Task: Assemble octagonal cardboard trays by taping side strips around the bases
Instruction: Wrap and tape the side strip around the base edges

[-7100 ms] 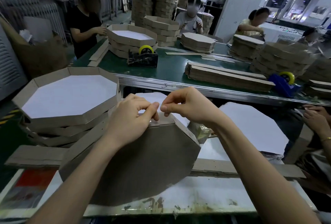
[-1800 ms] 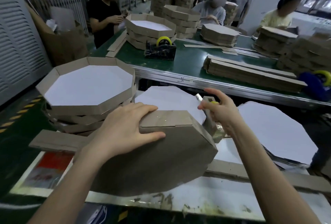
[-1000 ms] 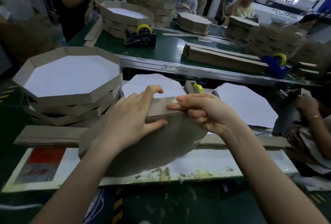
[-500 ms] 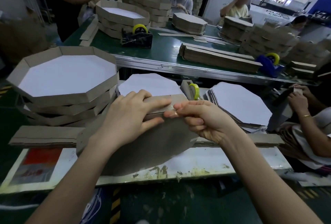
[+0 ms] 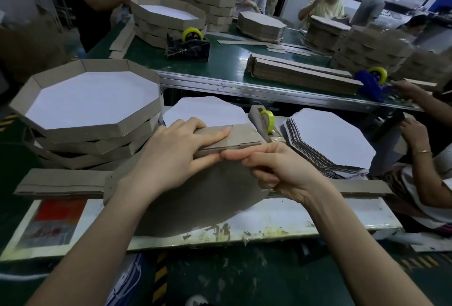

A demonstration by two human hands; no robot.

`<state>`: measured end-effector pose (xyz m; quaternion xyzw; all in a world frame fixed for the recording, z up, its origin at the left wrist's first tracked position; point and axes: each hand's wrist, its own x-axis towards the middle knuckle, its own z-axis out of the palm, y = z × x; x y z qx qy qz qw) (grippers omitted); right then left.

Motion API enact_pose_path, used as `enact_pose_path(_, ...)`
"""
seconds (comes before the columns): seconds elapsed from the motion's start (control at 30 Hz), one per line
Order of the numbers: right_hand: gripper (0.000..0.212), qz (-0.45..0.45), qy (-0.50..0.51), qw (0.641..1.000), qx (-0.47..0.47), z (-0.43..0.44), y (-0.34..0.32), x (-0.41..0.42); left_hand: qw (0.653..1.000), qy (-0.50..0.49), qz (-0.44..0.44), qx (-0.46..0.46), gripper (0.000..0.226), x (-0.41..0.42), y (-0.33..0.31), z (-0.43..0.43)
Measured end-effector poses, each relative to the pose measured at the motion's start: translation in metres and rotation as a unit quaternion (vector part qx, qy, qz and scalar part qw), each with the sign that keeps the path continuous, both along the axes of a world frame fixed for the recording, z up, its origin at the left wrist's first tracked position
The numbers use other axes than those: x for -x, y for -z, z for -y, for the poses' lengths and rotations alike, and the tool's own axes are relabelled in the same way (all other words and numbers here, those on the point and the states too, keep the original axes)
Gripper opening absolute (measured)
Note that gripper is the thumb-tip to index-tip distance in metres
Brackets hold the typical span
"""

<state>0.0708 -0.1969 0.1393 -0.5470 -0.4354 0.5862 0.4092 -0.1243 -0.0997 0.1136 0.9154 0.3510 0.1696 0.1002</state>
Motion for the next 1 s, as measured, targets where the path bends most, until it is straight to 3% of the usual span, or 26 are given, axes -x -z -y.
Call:
enact_pose_path(0.27,0.039,-0.031,0.025,0.999,0.025,-0.019,0.019,-0.006,0.999,0.022,0.049,-0.004,0.041,0.000,0.002,-0.005)
enact_pose_path(0.57,0.031,0.014,0.023,0.999,0.034,-0.030,0.017,-0.010,0.997,0.022,0.069,0.010,0.041,-0.005,0.000,-0.008)
enact_pose_path(0.7,0.027,0.236,0.015,0.970,0.048,-0.023,0.032,-0.006,0.997,-0.011,0.081,0.012,0.040,0.000,0.000,-0.016)
enact_pose_path(0.77,0.034,0.216,0.060,0.974,-0.024,-0.017,0.041,-0.006,0.995,-0.016,0.096,0.035,0.042,0.005,-0.001,-0.021)
enact_pose_path(0.83,0.034,0.197,0.135,0.954,-0.182,-0.020,0.037,-0.015,0.994,-0.003,0.095,0.049,0.042,0.006,-0.002,-0.022)
enact_pose_path(0.93,0.022,0.341,0.143,0.848,-0.379,-0.033,0.020,-0.031,0.995,0.010,0.085,0.045,0.042,0.000,-0.003,-0.020)
enact_pose_path(0.97,0.017,0.394,0.102,0.822,-0.399,-0.037,0.017,-0.034,0.995,0.010,0.087,0.043,0.041,-0.001,-0.003,-0.020)
enact_pose_path(1.0,0.027,0.426,0.055,0.815,-0.389,-0.040,0.016,-0.037,0.995,0.011,0.090,0.042,0.040,-0.002,-0.002,-0.019)
